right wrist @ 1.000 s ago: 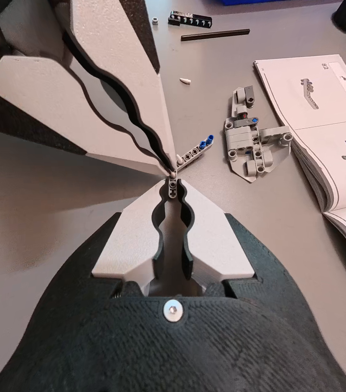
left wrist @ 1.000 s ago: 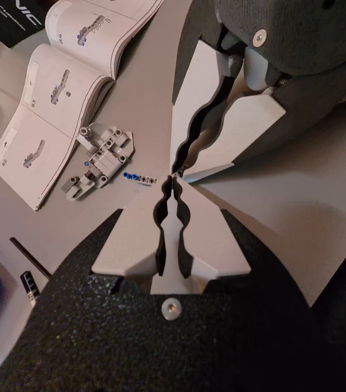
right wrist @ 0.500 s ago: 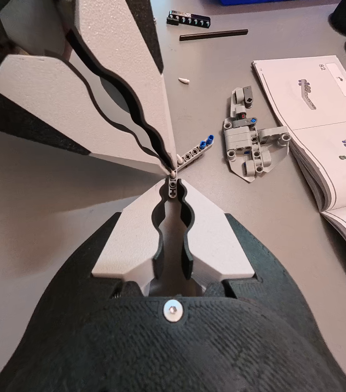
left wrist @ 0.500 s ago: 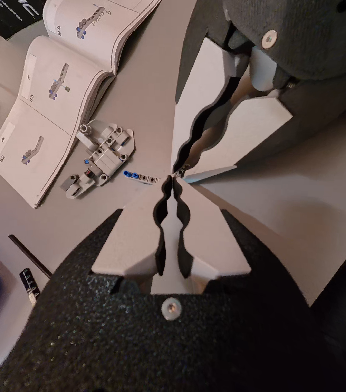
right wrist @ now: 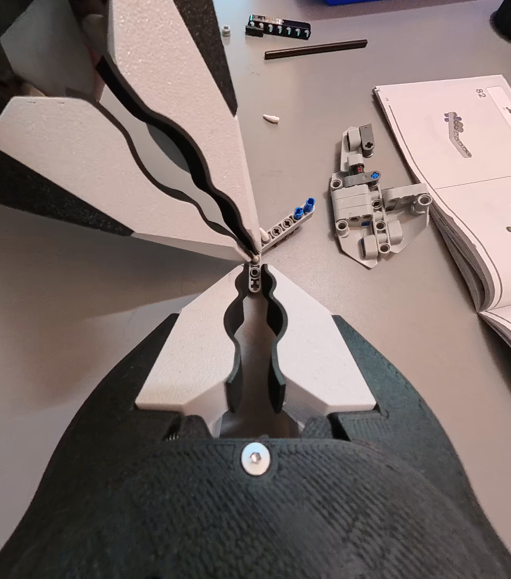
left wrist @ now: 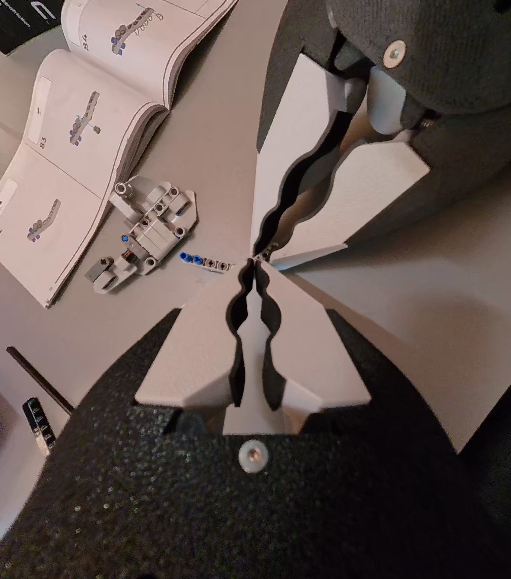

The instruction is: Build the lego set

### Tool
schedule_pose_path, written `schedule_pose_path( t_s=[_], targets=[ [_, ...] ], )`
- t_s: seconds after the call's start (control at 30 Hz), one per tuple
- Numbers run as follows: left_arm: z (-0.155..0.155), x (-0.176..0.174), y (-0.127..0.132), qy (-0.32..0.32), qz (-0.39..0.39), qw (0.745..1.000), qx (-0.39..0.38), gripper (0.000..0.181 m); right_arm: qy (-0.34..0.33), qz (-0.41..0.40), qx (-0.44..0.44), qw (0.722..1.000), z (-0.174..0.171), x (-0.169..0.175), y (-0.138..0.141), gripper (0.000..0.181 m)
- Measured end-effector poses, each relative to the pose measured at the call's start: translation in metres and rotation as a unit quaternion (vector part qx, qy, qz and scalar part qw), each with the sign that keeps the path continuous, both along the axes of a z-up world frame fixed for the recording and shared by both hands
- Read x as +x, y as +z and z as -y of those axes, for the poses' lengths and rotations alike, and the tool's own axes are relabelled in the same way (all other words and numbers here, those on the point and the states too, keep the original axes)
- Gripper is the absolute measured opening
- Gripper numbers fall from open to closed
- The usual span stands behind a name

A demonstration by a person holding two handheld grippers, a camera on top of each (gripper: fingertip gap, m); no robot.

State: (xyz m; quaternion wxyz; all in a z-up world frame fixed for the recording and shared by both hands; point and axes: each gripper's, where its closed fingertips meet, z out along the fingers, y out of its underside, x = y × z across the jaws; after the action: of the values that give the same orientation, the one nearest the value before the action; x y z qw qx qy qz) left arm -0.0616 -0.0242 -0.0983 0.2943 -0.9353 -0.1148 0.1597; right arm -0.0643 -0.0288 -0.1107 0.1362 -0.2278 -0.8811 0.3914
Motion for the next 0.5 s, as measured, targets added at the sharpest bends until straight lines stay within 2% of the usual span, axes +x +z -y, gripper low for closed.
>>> schedule_pose_path(
  t_s=[0.5],
  targets=[
    [-0.0019, -0.0025, -0.0009, 0.001, 0.016, 1.000, -0.014, 0.000, -0.011, -0.001, 0.000, 1.000, -0.0019, -0.0030, 0.0000, 0.007]
  ],
)
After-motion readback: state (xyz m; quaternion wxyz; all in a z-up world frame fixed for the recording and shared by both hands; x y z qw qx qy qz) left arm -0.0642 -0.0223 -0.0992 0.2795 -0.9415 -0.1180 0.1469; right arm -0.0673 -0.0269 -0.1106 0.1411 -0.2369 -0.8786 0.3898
